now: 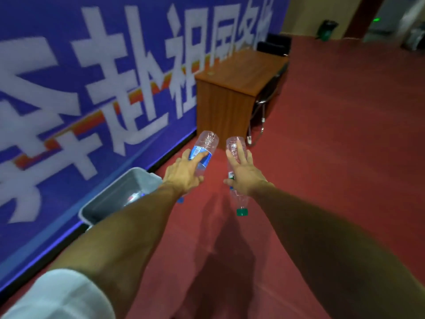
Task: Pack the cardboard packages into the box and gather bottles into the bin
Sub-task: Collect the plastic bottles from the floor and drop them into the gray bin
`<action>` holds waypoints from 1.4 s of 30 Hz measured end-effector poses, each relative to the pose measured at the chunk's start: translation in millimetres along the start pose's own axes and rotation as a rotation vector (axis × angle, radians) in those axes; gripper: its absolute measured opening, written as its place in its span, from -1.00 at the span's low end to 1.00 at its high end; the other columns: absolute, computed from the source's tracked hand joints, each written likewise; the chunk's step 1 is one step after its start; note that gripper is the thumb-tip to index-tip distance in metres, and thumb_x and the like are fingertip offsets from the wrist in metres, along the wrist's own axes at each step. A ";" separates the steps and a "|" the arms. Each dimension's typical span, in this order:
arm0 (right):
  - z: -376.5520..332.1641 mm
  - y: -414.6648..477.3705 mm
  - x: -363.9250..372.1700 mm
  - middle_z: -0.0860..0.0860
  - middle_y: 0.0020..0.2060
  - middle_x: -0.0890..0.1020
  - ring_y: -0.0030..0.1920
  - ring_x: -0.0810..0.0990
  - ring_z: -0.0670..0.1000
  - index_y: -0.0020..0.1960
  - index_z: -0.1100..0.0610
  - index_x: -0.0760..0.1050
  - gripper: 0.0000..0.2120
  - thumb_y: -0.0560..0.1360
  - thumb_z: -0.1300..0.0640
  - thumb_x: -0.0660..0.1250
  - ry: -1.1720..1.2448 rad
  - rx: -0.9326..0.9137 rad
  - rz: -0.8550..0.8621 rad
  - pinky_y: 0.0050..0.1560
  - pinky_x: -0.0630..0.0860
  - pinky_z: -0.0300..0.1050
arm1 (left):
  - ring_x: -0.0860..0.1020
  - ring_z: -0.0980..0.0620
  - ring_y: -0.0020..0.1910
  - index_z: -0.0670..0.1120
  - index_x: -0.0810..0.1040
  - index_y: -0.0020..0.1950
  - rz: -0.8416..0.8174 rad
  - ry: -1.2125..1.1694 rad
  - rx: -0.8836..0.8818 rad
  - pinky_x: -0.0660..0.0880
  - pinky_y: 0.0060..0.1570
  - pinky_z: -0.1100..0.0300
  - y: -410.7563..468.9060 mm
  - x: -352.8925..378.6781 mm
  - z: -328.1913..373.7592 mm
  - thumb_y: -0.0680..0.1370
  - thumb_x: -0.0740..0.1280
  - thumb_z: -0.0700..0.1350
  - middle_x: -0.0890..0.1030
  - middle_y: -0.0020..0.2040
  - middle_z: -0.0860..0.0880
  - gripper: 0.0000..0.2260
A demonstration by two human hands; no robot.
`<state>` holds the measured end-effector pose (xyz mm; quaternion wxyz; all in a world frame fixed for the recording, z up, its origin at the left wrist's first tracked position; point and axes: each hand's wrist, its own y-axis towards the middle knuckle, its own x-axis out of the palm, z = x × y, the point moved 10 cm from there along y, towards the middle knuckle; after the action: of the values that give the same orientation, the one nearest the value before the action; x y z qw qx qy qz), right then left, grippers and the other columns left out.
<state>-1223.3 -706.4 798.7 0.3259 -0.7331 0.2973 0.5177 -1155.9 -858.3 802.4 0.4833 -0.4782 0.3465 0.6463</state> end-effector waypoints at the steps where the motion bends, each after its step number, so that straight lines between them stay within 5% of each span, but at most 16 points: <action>1: -22.6 18.1 2.4 -0.04 0.52 -0.49 0.57 -0.29 0.23 0.63 -0.03 -0.21 -0.10 0.57 -0.01 0.38 -0.003 -0.032 -0.003 0.42 0.33 0.27 | 0.47 -0.21 0.28 0.25 0.16 0.55 0.004 0.001 -0.023 0.45 0.17 -0.08 4.4 -6.5 -25.3 0.52 0.40 0.05 0.20 0.52 -0.08 -0.33; 9: -154.5 133.3 22.5 -0.03 0.54 -0.44 0.58 -0.26 0.25 0.64 -0.03 -0.17 -0.11 0.57 -0.02 0.39 -0.042 -0.238 -0.056 0.42 0.32 0.25 | 0.46 -0.23 0.31 0.25 0.14 0.57 0.046 -0.055 -0.223 0.47 0.19 -0.08 20.9 -45.8 -177.1 0.55 0.38 0.08 0.16 0.56 -0.08 -0.34; 19: -238.4 261.8 54.6 -0.02 0.53 -0.47 0.58 -0.27 0.22 0.63 -0.04 -0.20 -0.12 0.58 -0.02 0.37 -0.109 -0.468 -0.154 0.46 0.28 0.20 | 0.44 -0.22 0.33 0.21 0.11 0.59 0.071 -0.068 -0.479 0.48 0.21 -0.06 63.2 -48.8 -275.7 0.57 0.37 0.10 0.10 0.59 -0.10 -0.34; 27: -296.5 332.2 67.3 -0.03 0.51 -0.50 0.59 -0.25 0.22 0.60 -0.13 0.09 -0.29 0.58 0.02 0.39 -0.135 -0.634 -0.220 0.35 0.42 0.20 | 0.44 -0.24 0.34 0.17 0.12 0.59 0.112 -0.100 -0.701 0.51 0.22 -0.09 78.7 -59.9 -337.8 0.57 0.36 0.10 0.09 0.60 -0.13 -0.34; 42: -382.5 396.8 158.7 -0.02 0.51 -0.50 0.58 -0.28 0.23 0.62 -0.07 0.00 -0.25 0.59 -0.03 0.36 -0.175 -0.610 -0.357 0.42 0.35 0.22 | 0.45 -0.21 0.32 0.18 0.11 0.59 0.057 -0.163 -0.789 0.49 0.17 -0.05 83.7 -32.0 -468.7 0.57 0.35 0.14 0.13 0.57 -0.12 -0.34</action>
<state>-1268.3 -1264.9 676.3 0.2020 -0.7898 -0.0326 0.5783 -1100.8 -1318.7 689.9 0.2703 -0.5645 0.0454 0.7786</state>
